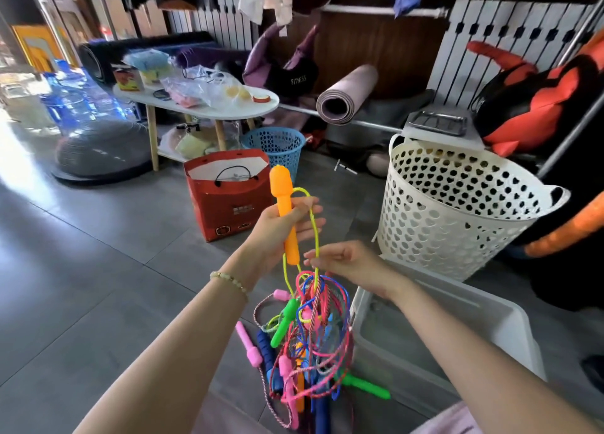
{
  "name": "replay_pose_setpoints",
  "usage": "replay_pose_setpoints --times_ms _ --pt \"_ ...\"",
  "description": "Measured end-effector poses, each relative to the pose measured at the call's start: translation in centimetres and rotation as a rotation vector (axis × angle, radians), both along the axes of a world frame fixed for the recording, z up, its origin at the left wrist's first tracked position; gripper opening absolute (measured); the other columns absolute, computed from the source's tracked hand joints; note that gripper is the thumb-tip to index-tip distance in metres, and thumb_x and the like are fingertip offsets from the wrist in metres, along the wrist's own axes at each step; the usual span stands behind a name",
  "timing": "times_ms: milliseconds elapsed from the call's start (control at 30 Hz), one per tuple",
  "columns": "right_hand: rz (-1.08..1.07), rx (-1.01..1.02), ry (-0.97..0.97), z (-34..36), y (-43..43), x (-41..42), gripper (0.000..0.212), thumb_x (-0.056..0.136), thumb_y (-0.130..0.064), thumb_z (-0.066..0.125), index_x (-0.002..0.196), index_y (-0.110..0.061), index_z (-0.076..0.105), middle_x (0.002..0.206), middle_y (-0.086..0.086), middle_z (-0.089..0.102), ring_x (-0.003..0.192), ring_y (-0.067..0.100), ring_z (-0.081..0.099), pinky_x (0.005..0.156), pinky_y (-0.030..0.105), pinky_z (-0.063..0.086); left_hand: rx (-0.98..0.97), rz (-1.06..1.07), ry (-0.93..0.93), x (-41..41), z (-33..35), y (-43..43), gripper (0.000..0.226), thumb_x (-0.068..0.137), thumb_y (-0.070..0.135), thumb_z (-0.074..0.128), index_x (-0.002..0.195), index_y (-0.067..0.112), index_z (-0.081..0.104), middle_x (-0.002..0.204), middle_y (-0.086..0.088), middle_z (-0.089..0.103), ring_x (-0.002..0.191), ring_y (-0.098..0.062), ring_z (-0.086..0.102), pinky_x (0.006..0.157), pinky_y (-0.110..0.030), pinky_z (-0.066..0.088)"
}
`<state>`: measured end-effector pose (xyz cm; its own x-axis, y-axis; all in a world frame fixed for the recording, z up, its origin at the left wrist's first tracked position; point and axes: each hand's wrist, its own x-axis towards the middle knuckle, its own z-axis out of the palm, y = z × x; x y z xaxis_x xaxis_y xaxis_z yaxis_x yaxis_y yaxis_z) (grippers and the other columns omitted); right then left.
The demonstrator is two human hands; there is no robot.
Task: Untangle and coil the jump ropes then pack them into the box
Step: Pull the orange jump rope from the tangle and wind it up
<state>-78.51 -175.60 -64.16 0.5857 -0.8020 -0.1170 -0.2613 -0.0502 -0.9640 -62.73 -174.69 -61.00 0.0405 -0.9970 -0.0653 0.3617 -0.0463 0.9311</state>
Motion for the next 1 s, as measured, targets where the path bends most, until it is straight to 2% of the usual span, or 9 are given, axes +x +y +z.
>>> replay_pose_setpoints --times_ms 100,167,333,467,600,700,767,900,1000 --pt "-0.137 -0.019 -0.091 -0.2 -0.3 0.2 0.015 0.086 -0.003 0.063 0.097 0.005 0.069 0.071 -0.003 0.073 0.064 0.001 0.065 0.064 0.012 0.05 -0.021 0.008 0.032 0.6 -0.2 -0.3 0.017 0.098 0.016 0.049 0.103 0.009 0.063 0.097 -0.003 0.071 0.08 -0.016 0.072 0.07 -0.025 0.058" --pt "-0.26 -0.031 -0.181 0.2 -0.5 0.3 0.007 0.086 -0.005 0.064 0.087 -0.003 0.071 0.068 -0.003 0.073 0.06 0.004 0.065 0.061 0.014 0.052 -0.009 -0.017 -0.038 0.9 -1.0 -0.3 0.017 0.098 0.019 0.048 0.105 0.012 0.062 0.104 -0.006 0.069 0.082 -0.015 0.072 0.072 -0.026 0.058" --pt "-0.499 -0.037 -0.448 2.1 -1.2 0.4 0.008 0.087 -0.009 0.063 0.089 -0.006 0.069 0.073 0.0 0.074 0.066 0.009 0.069 0.063 0.016 0.054 0.053 -0.308 -0.554 1.2 -4.3 0.4 0.02 0.092 0.019 0.061 0.109 0.011 0.067 0.104 -0.011 0.068 0.092 -0.016 0.063 0.089 -0.038 0.054" --pt "-0.539 -0.029 -0.49 2.4 -0.9 0.8 0.007 0.087 -0.01 0.063 0.088 -0.007 0.07 0.076 0.0 0.074 0.07 0.008 0.069 0.065 0.018 0.055 -0.107 -0.251 -0.78 0.6 -4.3 0.7 0.013 0.084 0.013 0.071 0.096 0.007 0.073 0.091 -0.012 0.072 0.076 -0.012 0.063 0.077 -0.026 0.052" --pt "-0.54 -0.024 -0.438 2.6 -0.8 0.7 0.007 0.086 -0.017 0.066 0.087 -0.01 0.067 0.078 -0.001 0.072 0.073 0.011 0.066 0.067 0.022 0.055 -0.039 -0.109 -0.607 0.9 -4.0 0.6 0.007 0.084 0.011 0.07 0.086 0.004 0.07 0.077 -0.01 0.066 0.071 -0.017 0.061 0.074 -0.032 0.056" --pt "-0.457 0.024 -0.091 1.3 -0.3 0.6 0.025 0.08 -0.03 0.072 0.09 -0.012 0.06 0.081 0.0 0.061 0.072 0.01 0.055 0.063 0.022 0.046 0.005 -0.033 -0.508 1.1 -3.7 0.4 0.008 0.087 0.011 0.067 0.08 0.008 0.069 0.078 -0.011 0.065 0.075 -0.02 0.061 0.075 -0.033 0.056" --pt "-0.427 0.14 0.021 0.3 0.1 0.9 0.034 0.076 -0.038 0.075 0.089 -0.012 0.057 0.08 0.005 0.06 0.065 0.011 0.055 0.058 0.021 0.046 0.005 -0.017 -0.478 0.9 -3.4 0.5 0.014 0.088 0.011 0.066 0.075 0.013 0.068 0.076 -0.008 0.064 0.075 -0.019 0.06 0.07 -0.03 0.054" --pt "-0.551 0.236 -0.083 0.0 -0.1 1.1 0.034 0.074 -0.029 0.078 0.091 -0.007 0.058 0.075 0.008 0.065 0.056 0.012 0.06 0.064 0.028 0.055 0.04 0.003 -0.293 0.4 -3.3 0.4 0.011 0.087 0.013 0.068 0.077 0.009 0.067 0.066 0.002 0.068 0.066 -0.01 0.065 0.061 -0.02 0.052" --pt "-0.577 0.35 -0.21 -0.3 0.0 1.2 0.027 0.075 -0.014 0.077 0.085 -0.011 0.053 0.072 0.007 0.064 0.046 0.006 0.06 0.053 0.02 0.053 0.064 0.005 -0.253 0.5 -3.4 0.3 0.01 0.087 0.016 0.067 0.081 0.009 0.065 0.066 0.003 0.069 0.067 -0.009 0.067 0.066 -0.024 0.057"
